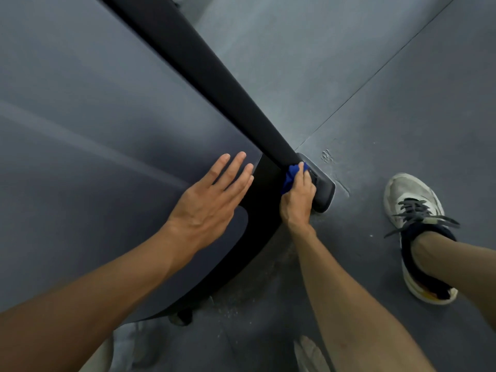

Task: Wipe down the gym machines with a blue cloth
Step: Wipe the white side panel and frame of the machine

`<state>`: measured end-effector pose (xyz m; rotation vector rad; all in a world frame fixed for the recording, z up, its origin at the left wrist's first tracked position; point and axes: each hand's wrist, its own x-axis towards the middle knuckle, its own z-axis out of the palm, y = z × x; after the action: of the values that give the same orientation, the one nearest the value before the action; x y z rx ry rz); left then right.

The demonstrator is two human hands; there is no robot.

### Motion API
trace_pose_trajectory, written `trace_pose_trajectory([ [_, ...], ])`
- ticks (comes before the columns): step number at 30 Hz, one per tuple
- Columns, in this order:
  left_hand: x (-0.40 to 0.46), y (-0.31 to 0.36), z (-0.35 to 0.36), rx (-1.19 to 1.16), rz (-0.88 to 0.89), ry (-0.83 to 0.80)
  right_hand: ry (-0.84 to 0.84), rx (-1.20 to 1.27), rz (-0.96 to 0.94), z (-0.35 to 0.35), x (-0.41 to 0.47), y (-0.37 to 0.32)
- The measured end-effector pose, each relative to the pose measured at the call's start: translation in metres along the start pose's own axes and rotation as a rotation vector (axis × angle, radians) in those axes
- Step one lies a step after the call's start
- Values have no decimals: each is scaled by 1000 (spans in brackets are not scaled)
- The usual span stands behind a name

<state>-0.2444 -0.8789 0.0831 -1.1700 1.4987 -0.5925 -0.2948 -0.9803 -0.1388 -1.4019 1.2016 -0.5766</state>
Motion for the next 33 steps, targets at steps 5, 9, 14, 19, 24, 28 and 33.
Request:
trace_pose_trajectory([
  [5, -5, 1, -1, -51, -4, -38, 41, 64, 80, 39, -84, 12],
  [9, -24, 4, -2, -75, 5, -97, -53, 97, 115, 58, -146, 9],
  [14, -68, 12, -4, -139, -43, -168, -71, 135, 141, 31, -144, -7],
  [19, -132, 18, -9, -181, -152, -233, 12, 189, 7, -3, -144, -49],
  [24, -210, 36, -8, -217, -334, -303, -15, 258, -198, -34, -172, -85],
  [28, -257, 48, -5, -243, -456, -355, -55, 182, -373, -55, -185, -121],
  [33, -267, 55, 13, -321, -512, -293, -12, -103, -919, -70, -176, -167],
])
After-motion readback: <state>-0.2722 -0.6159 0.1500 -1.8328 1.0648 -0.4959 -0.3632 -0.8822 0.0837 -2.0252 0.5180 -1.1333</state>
